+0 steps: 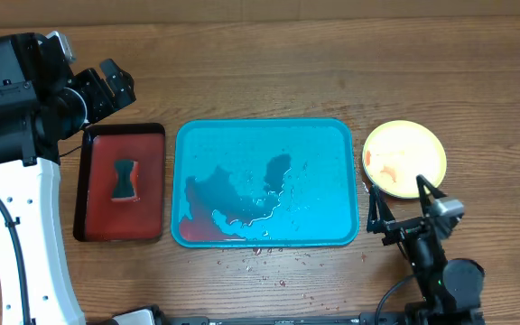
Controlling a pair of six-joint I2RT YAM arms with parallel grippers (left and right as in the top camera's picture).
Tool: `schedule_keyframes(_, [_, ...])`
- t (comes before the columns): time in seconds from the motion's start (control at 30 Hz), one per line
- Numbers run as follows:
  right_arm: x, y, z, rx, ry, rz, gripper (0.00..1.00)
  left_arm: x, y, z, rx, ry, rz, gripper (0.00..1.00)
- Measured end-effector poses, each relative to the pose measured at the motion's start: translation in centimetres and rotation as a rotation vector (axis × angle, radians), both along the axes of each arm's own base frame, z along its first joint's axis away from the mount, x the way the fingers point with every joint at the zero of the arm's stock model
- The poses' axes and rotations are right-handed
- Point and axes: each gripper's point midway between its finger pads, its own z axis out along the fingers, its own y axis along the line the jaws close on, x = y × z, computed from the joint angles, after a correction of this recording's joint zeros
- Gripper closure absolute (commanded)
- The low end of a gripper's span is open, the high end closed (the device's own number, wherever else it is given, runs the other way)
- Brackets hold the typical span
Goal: Clean dirty plates on tray and stack at the side
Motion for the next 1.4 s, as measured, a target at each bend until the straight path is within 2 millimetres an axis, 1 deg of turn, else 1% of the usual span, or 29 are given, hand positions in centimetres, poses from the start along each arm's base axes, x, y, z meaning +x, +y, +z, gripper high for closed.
schedule_keyframes(0.07, [0.1,0.0,-1.2,-0.004,0.039,0.000,0.00,0.0,0.0,0.0,0.000,0.000,0.000,0.01])
schedule_keyframes(0.13, [0.1,0.0,-1.6,-0.005,0.049,0.000,0.00,0.0,0.0,0.0,0.000,0.000,0.000,0.00])
schedule_keyframes(0.6, [0.1,0.0,-1.5,-0.005,0.045,0.000,0.00,0.0,0.0,0.0,0.000,0.001,0.000,0.00])
schedule_keyframes(0.7, [0.1,0.0,-1.5,-0.004,0.045,0.000,0.00,-0.3,-0.3,0.4,0.005,-0.008,-0.006,0.00])
schedule_keyframes(0.77, [0.1,0.0,-1.5,-0.004,0.045,0.000,0.00,-1.1,-0.8,1.6,0.044,-0.043,-0.005,0.00])
schedule_keyframes(0.87, [0.1,0.0,-1.5,-0.005,0.044,0.000,0.00,-3.0,-2.0,4.8,0.109,-0.162,-0.011,0.00])
schedule_keyframes(0.9, [0.1,0.0,-1.5,-0.005,0.044,0.000,0.00,-4.8,-2.7,6.7,0.145,-0.254,-0.014,0.00])
schedule_keyframes(0.93, [0.1,0.0,-1.5,-0.005,0.045,0.000,0.00,-5.9,-3.2,8.3,0.172,-0.370,-0.025,0.00])
schedule_keyframes(0.97, [0.1,0.0,-1.5,-0.004,0.044,0.000,0.00,-7.2,-3.3,9.3,0.194,-0.460,-0.027,0.00])
schedule_keyframes(1.03, [0.1,0.0,-1.5,-0.005,0.044,0.000,0.00,-8.9,-3.4,9.8,0.240,-0.599,-0.036,0.00])
schedule_keyframes(1.07, [0.1,0.0,-1.6,-0.005,0.046,0.000,0.00,-9.9,-3.6,9.1,0.266,-0.653,-0.053,0.00])
schedule_keyframes(1.13, [0.1,0.0,-1.5,-0.005,0.045,0.000,0.00,-11.2,-4.2,6.8,0.311,-0.732,-0.101,0.00])
schedule_keyframes(1.2, [0.1,0.0,-1.5,-0.005,0.044,0.000,0.00,-11.7,-4.8,4.0,0.351,-0.792,-0.148,0.00])
schedule_keyframes(1.23, [0.1,0.0,-1.6,-0.004,0.046,0.000,0.00,-11.9,-5.0,2.2,0.368,-0.808,-0.168,0.00])
schedule_keyframes(1.27, [0.1,0.0,-1.6,-0.005,0.045,-0.001,0.00,-12.1,-5.2,1.1,0.381,-0.839,-0.179,0.00])
schedule_keyframes(1.3, [0.1,0.0,-1.6,-0.005,0.045,0.000,0.00,-12.2,-5.3,0.4,0.390,-0.857,-0.183,0.00])
schedule_keyframes(1.33, [0.1,0.0,-1.6,-0.005,0.047,0.000,0.00,-12.4,-5.4,-1.1,0.399,-0.874,-0.190,0.00])
schedule_keyframes(1.37, [0.1,0.0,-1.6,-0.005,0.045,0.000,0.00,-12.7,-5.5,-3.2,0.407,-0.874,-0.199,0.00])
schedule_keyframes(1.4, [0.1,0.0,-1.6,-0.005,0.045,0.000,0.00,-12.7,-5.5,-4.3,0.413,-0.879,-0.205,0.00])
